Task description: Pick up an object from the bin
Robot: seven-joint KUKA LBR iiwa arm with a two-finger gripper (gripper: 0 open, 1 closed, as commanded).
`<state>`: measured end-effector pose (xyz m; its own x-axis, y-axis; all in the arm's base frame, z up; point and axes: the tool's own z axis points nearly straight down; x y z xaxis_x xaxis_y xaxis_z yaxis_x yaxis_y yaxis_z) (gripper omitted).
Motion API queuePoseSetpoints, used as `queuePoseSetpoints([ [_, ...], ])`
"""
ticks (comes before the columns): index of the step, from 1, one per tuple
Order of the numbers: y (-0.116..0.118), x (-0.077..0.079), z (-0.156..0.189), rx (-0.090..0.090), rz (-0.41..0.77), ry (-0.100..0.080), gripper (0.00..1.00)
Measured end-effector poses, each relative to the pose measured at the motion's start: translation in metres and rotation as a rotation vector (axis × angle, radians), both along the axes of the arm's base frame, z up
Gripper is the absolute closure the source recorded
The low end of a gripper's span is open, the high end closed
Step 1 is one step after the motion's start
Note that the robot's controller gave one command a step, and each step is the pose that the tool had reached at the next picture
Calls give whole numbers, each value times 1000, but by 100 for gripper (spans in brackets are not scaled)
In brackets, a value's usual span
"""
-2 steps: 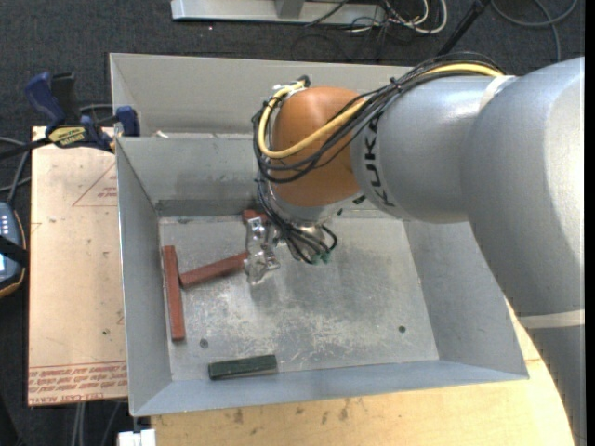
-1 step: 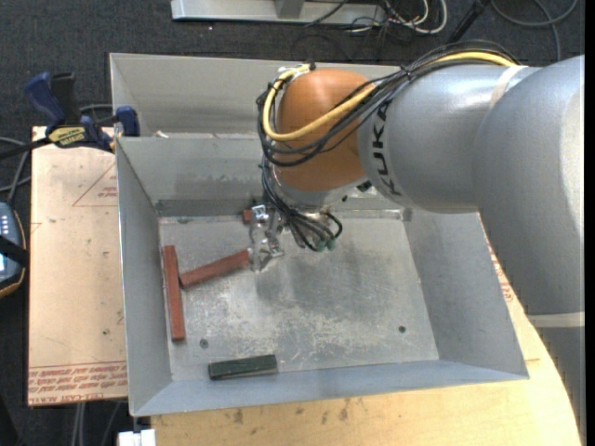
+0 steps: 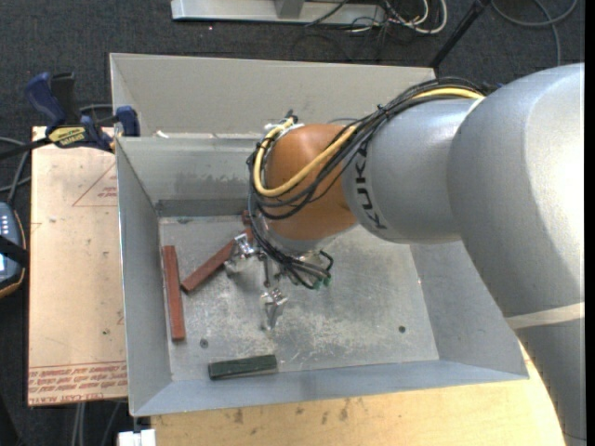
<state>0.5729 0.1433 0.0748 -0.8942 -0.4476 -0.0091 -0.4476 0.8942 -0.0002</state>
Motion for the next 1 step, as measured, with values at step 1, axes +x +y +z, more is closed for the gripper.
queuePoseSetpoints([
  [1, 0, 1, 1, 1, -1, -2, 0],
])
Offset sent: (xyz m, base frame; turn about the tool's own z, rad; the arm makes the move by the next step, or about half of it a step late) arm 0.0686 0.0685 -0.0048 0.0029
